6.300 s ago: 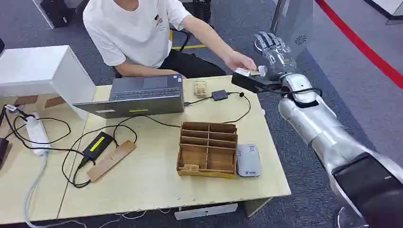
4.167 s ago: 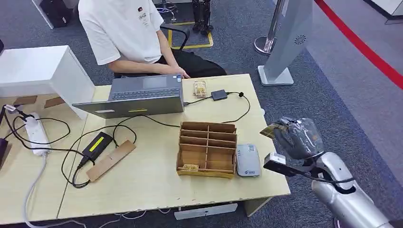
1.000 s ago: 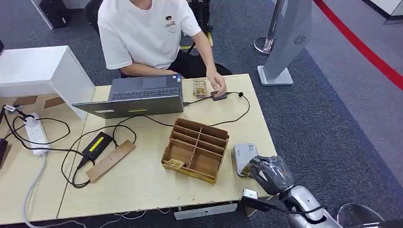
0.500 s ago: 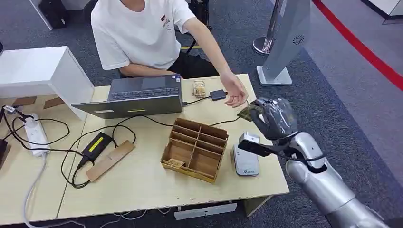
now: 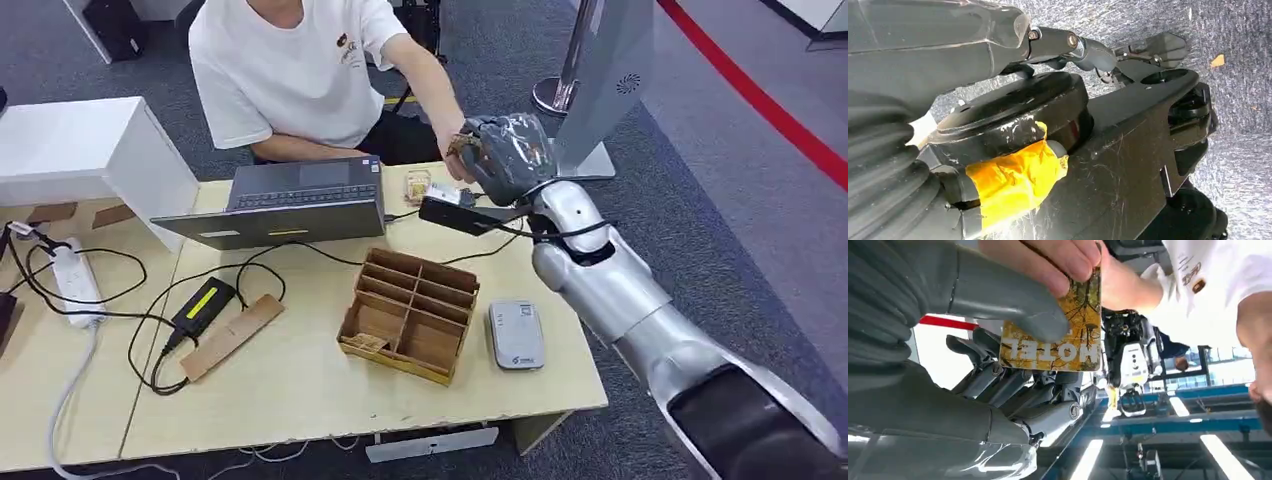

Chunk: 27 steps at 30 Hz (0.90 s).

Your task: Pass the card to the sensor for recognition and then transmit it.

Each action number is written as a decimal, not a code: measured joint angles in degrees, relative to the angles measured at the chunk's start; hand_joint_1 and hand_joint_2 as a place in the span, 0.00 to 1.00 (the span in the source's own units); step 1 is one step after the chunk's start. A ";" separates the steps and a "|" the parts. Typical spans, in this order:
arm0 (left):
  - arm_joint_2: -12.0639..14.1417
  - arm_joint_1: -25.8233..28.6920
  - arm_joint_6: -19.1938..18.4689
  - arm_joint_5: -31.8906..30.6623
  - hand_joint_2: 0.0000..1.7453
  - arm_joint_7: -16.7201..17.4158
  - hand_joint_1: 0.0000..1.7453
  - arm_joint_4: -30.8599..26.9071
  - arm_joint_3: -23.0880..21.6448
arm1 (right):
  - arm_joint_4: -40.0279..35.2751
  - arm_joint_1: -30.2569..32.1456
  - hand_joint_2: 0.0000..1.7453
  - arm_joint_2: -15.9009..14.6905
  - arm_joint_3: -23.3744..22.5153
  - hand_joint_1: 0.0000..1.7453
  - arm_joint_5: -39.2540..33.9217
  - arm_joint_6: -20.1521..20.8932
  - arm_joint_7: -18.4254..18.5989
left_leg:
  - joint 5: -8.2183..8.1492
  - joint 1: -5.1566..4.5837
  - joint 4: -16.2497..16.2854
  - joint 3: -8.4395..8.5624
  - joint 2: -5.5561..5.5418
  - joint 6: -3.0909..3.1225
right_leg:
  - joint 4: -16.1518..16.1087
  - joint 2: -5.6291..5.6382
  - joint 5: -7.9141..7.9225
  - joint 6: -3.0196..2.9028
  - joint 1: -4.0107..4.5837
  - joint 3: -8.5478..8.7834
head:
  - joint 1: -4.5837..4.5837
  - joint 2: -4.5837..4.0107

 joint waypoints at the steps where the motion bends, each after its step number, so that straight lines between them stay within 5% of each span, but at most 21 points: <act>1: 0.04 -0.19 -0.17 0.00 1.00 -0.02 0.00 0.00 -0.83 | 4.92 -2.35 1.00 3.04 1.90 0.00 0.09 -0.33 0.48 | 0.03 0.01 0.00 -0.05 -0.14 -0.04 | 0.00 -0.12 0.00 0.00 0.01 -0.01 | 0.02 0.00; 7: 0.17 -0.18 -0.92 1.47 1.00 -1.14 0.00 0.02 -1.22 | 10.01 -3.16 1.00 5.59 3.98 0.00 0.00 -1.92 -0.39 | 0.02 0.00 0.00 -0.11 -0.17 -0.04 | -0.03 -0.15 -0.01 0.00 0.00 -0.04 | 0.02 0.02; 16: 0.20 -0.16 0.00 2.43 1.00 -0.07 0.00 0.02 -1.35 | 10.44 -0.32 1.00 4.91 5.35 0.00 -1.03 -3.52 -1.97 | 0.02 0.00 0.02 -0.11 -0.15 -0.03 | -0.05 -0.14 0.00 0.00 0.00 -0.09 | 0.02 0.02; 27: 0.22 0.42 0.87 4.94 1.00 0.35 0.00 0.02 -1.33 | -4.65 9.10 1.00 -6.15 2.27 0.00 -2.10 -6.45 -3.74 | -0.04 -0.02 0.03 -0.13 -0.16 0.01 | -0.11 -0.15 0.00 0.01 -0.01 -0.09 | 0.02 0.00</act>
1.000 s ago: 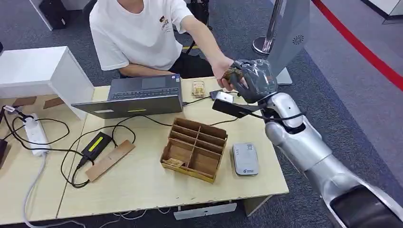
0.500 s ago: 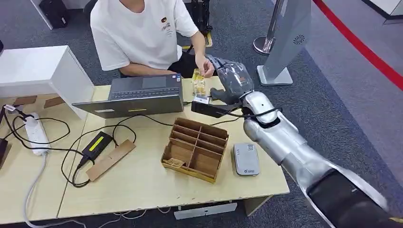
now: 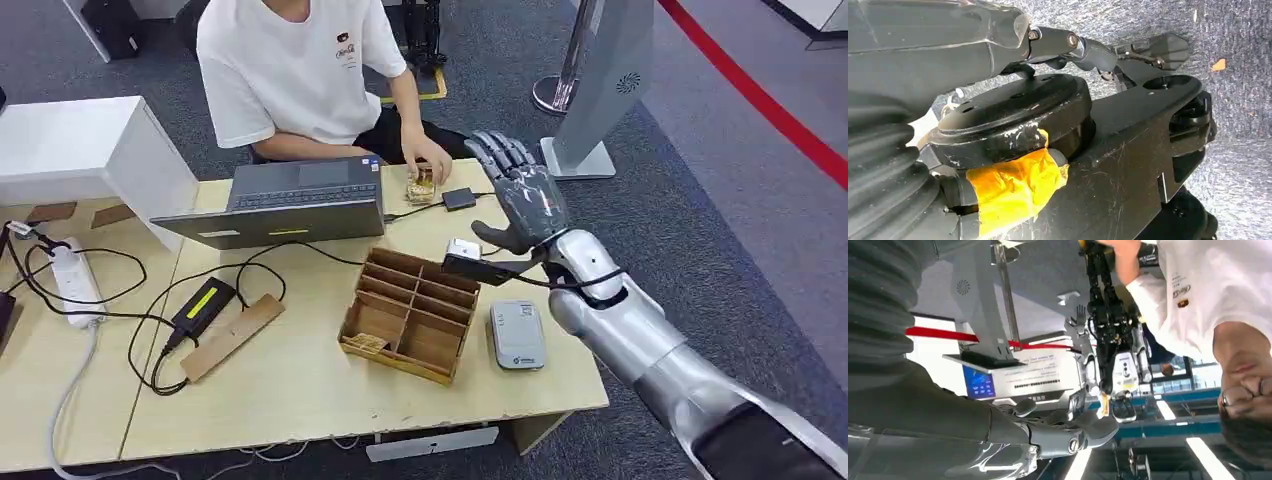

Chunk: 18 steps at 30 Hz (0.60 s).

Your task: Pass the card to the sensor for recognition and then transmit it.

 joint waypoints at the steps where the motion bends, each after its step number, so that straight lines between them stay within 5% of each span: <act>1: 0.00 0.05 0.11 0.32 1.00 0.00 0.00 0.00 -0.02 | -2.12 1.27 1.00 -1.43 -0.87 0.00 0.06 -0.17 -0.33 | -0.01 0.00 0.00 -0.01 -0.01 0.01 | -0.01 -0.03 0.00 0.00 0.00 0.00 | 0.00 0.02; 10: 0.00 0.24 0.46 2.64 1.00 0.00 0.00 0.00 0.00 | -18.14 15.53 1.00 -11.57 -8.87 0.00 0.52 -1.68 -4.15 | -0.06 0.00 -0.01 -0.04 -0.01 0.07 | -0.03 -0.05 -0.03 0.04 0.00 0.00 | 0.00 0.00; 18: 0.02 0.29 0.68 4.24 1.00 -0.31 0.00 0.00 0.04 | -30.28 28.34 1.00 -17.56 -15.29 0.00 2.67 -4.06 -6.86 | -0.10 0.00 -0.02 -0.04 -0.01 0.11 | -0.03 -0.06 -0.05 0.06 0.01 -0.01 | 0.00 0.00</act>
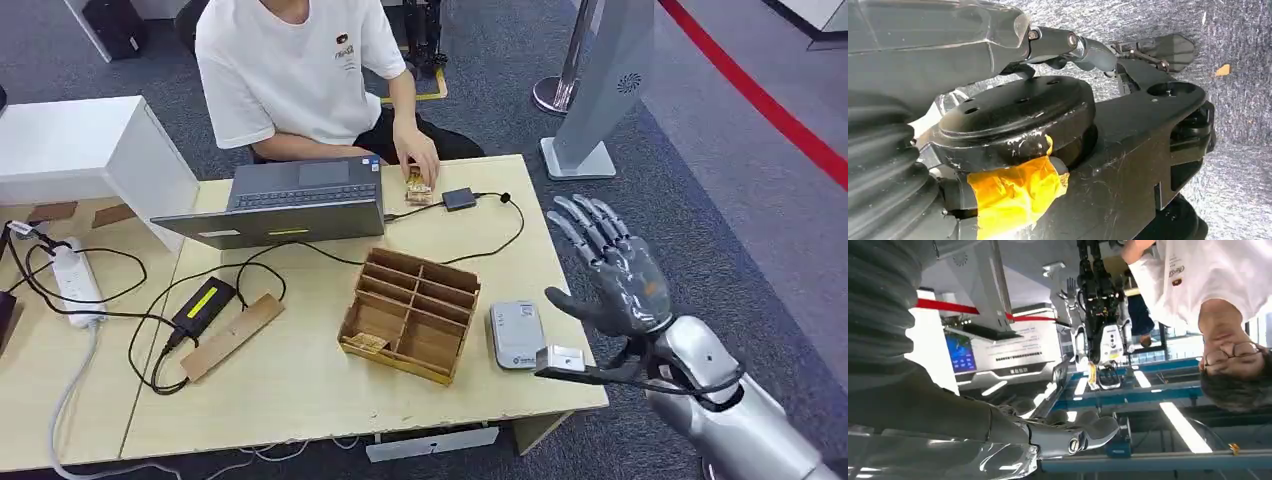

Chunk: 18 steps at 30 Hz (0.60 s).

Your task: Pass the card to the sensor for recognition and then transmit it.

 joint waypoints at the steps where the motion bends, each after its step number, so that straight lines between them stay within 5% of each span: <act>1: 0.00 -0.01 0.00 0.26 1.00 -0.09 0.00 0.00 0.02 | -1.30 1.60 1.00 -0.44 -0.77 0.00 0.51 -0.37 -0.44 | 0.00 0.00 0.00 0.00 0.00 0.00 | 0.00 0.00 0.00 0.00 0.00 0.00 | 0.00 0.00; 18: -0.02 0.13 0.28 2.93 1.00 -0.92 0.00 0.00 0.72 | -18.02 25.02 1.00 -4.75 -8.27 0.00 2.10 -2.91 -5.03 | -0.12 0.00 -0.01 -0.02 0.02 0.06 | -0.01 0.02 -0.07 0.08 -0.01 0.00 | 0.00 0.00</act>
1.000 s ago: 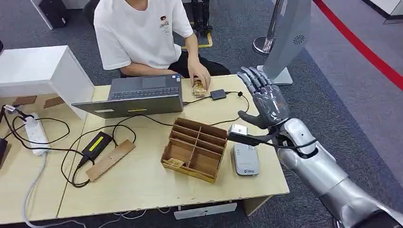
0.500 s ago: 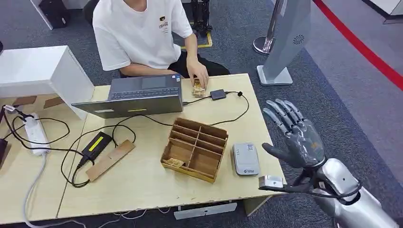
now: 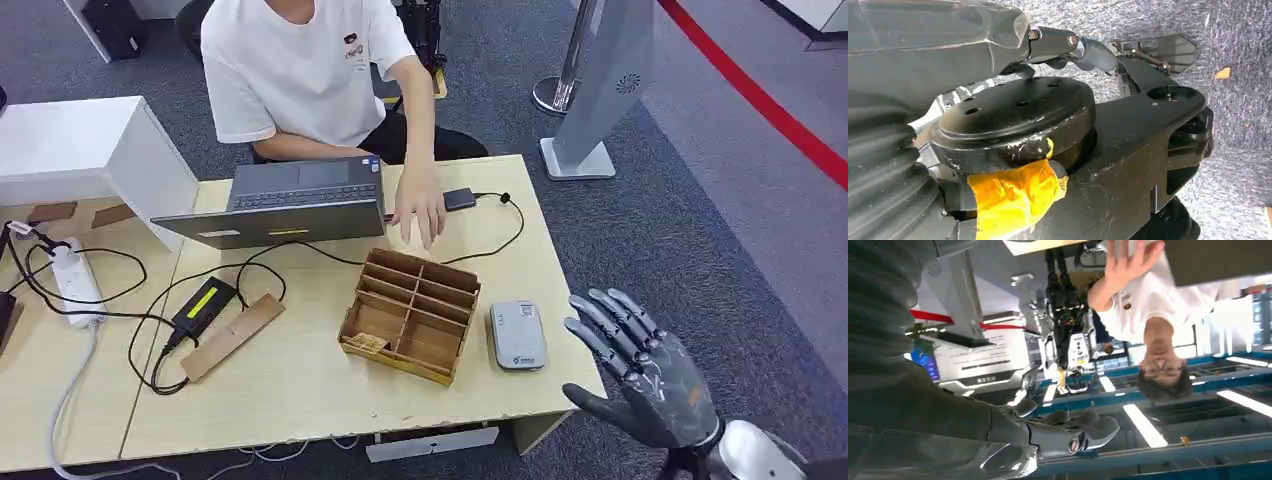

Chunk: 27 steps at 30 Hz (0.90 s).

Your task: Pass the card to the sensor for recognition and then transmit it.

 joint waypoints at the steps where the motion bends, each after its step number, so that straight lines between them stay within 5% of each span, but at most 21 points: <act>1: -0.02 0.02 0.00 0.09 1.00 -0.02 0.00 0.00 0.17 | -0.48 0.81 1.00 -0.11 -0.02 0.00 0.24 -0.07 0.00 | 0.00 0.00 0.00 0.00 0.00 0.00 | 0.00 0.00 0.00 0.00 0.00 0.00 | -0.02 0.02; 15: -0.02 0.02 0.17 0.41 1.00 -0.09 0.00 0.00 0.31 | -2.01 4.28 1.00 -0.26 1.95 0.00 1.59 -1.57 2.12 | 0.00 0.00 0.00 0.02 0.03 0.00 | 0.00 0.03 0.00 0.00 0.00 0.02 | 0.00 0.00; 27: -0.09 -0.04 0.59 -0.46 1.00 0.44 0.00 0.00 0.31 | 2.23 -0.24 1.00 0.87 5.81 0.00 1.81 -0.46 1.71 | 0.01 0.00 0.00 0.03 0.06 0.00 | 0.00 0.05 0.00 -0.01 0.00 0.03 | -0.02 0.00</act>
